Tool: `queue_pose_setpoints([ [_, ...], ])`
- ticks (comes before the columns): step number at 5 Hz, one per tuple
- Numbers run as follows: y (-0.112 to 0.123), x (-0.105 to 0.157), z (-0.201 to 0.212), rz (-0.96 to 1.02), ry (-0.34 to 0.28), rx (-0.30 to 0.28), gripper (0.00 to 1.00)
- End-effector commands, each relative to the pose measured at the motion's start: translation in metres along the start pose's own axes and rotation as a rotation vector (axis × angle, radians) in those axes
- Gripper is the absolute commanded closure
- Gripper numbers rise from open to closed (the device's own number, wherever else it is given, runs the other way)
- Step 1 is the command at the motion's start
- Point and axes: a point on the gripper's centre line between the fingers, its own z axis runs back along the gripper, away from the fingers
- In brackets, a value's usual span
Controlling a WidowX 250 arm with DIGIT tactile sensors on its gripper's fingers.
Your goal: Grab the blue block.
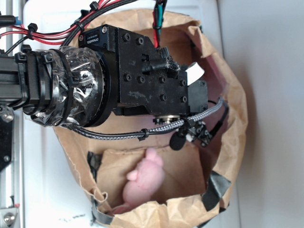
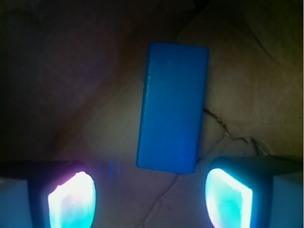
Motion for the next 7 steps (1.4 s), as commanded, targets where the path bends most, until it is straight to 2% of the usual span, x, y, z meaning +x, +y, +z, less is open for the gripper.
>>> queue_pose_setpoints([
  [1, -0.0064, 0.0120, 0.0195, -0.021, -0.015, -0.061, 0.00],
  [6, -0.0023, 0.0177, 0.0117, -0.016, -0.006, -0.068, 0.00],
  [7, 0.0019, 0.0092, 0.0131, -0.008, -0.006, -0.065, 0.00],
])
